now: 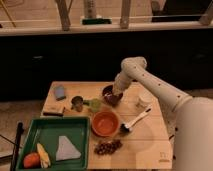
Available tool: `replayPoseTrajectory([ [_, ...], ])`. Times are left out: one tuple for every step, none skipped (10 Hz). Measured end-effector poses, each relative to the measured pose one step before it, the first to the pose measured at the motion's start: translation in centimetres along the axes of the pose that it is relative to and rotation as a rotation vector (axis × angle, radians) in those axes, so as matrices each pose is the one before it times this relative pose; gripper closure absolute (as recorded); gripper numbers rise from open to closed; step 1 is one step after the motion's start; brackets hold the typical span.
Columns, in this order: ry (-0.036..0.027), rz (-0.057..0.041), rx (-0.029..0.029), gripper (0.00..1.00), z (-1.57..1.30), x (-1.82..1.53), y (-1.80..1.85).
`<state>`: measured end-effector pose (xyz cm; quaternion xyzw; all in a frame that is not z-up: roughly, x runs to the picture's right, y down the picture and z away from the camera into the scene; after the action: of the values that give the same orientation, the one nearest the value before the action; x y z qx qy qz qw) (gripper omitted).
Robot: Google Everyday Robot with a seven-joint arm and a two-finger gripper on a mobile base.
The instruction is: Place fork in purple bowl
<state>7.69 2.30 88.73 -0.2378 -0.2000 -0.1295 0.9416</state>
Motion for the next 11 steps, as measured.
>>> replayPoseTrajectory([
  [0.00316, 0.00141, 0.00584, 0.20, -0.202, 0.065, -0.076],
  [0.00226, 0.00273, 0.00579, 0.20, -0.227, 0.086, -0.044],
  [0.00052, 0.00249, 0.00504, 0.20, -0.151, 0.045, -0.041],
  [0.00039, 0.00214, 0.00367, 0.20, -0.125, 0.044, -0.005],
  [0.00097, 0.00166, 0.00457, 0.20, -0.158, 0.051, -0.003],
  [-0.00061, 0.00129, 0.00260, 0.20, -0.074, 0.003, 0.016],
  [0.00044, 0.00112, 0.00266, 0.20, -0.116, 0.033, 0.015],
  [0.00028, 0.00089, 0.00256, 0.20, -0.103, 0.027, 0.010],
  [-0.00053, 0.00058, 0.00002, 0.20, -0.003, -0.007, 0.027],
  [-0.00039, 0.00119, 0.00013, 0.20, -0.008, 0.002, 0.014],
  [-0.00017, 0.00087, -0.00062, 0.20, 0.003, 0.006, 0.043],
])
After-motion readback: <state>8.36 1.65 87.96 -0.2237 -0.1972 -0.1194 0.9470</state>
